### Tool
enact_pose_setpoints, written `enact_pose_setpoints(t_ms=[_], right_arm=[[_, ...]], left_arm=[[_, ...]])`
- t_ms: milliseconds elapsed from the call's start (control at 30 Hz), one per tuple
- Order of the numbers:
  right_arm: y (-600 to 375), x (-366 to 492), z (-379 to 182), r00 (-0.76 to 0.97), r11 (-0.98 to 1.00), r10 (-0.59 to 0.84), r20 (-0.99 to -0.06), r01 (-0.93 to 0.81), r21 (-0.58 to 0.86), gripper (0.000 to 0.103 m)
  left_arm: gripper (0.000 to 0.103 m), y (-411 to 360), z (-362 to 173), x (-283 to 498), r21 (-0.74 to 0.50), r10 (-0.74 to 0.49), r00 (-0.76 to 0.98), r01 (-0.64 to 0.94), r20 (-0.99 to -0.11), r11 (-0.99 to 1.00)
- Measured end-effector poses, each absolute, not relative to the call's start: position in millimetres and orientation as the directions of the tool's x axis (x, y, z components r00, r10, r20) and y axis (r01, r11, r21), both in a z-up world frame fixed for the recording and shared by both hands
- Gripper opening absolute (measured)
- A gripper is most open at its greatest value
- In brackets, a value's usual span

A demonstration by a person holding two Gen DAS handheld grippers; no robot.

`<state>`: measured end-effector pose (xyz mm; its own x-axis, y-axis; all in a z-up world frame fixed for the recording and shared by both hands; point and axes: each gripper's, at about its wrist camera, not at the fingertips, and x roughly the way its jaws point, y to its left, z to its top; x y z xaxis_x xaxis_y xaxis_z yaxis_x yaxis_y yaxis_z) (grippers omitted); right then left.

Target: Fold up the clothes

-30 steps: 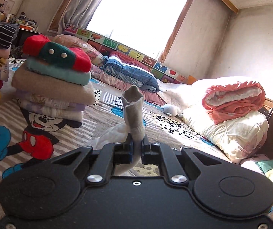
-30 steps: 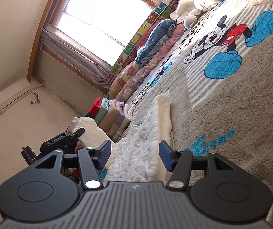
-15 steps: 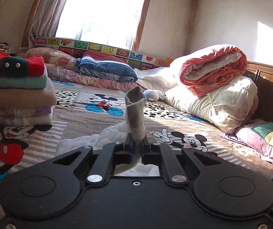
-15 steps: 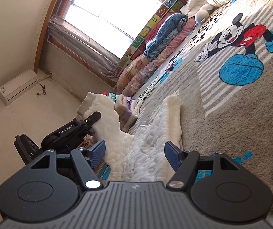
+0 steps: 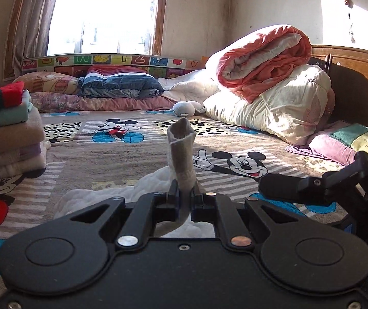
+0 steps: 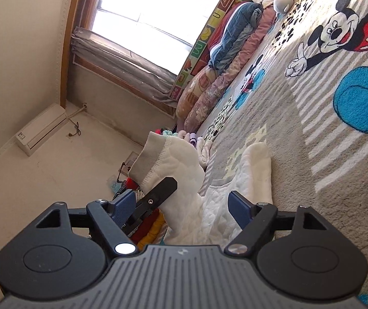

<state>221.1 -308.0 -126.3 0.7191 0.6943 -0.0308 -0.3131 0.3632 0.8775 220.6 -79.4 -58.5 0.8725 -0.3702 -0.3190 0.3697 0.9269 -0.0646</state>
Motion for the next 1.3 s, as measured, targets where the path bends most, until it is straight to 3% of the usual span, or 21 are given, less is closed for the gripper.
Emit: enact_pose_setpoints(t_ms=[400,467,500,633,1000,1167,1300], right_arm=[[-304,260,-140,0.686,0.232,0.727,0.027,-0.283,0.931,0.087],[-302,262,-141,0.682,0.229,0.731,0.026,-0.28,0.932,0.087],[-301,263,-142,0.683,0.232,0.73,0.02,-0.275,0.933,0.088],[-300,265,-146,0.691,0.252,0.723,-0.01,-0.251,0.935,0.088],[-287,260,-134,0.701,0.443,0.696,-0.154,-0.251,0.86,0.083],[-276,256,-124,0.7,0.523,0.685,-0.203,-0.278,0.806,0.084],[-271,253,-124,0.725,0.596,0.64,-0.255,-0.259,0.761,0.063]], left_arm=[[0.007,-98,-75,227,-0.047,-0.404,0.83,0.419,-0.384,0.907],[0.034,-99,-76,227,-0.052,-0.418,0.821,0.433,-0.389,0.9],[0.04,-100,-77,227,-0.054,-0.425,0.816,0.44,-0.392,0.896],[0.041,-92,-74,224,-0.07,-0.435,0.809,0.446,-0.395,0.892],[0.041,25,-59,185,-0.16,-0.272,0.875,0.225,-0.401,0.961],[0.043,67,-62,156,-0.156,-0.184,0.871,0.125,-0.455,0.98],[0.046,78,-77,128,-0.164,-0.165,0.833,0.091,-0.527,0.982]])
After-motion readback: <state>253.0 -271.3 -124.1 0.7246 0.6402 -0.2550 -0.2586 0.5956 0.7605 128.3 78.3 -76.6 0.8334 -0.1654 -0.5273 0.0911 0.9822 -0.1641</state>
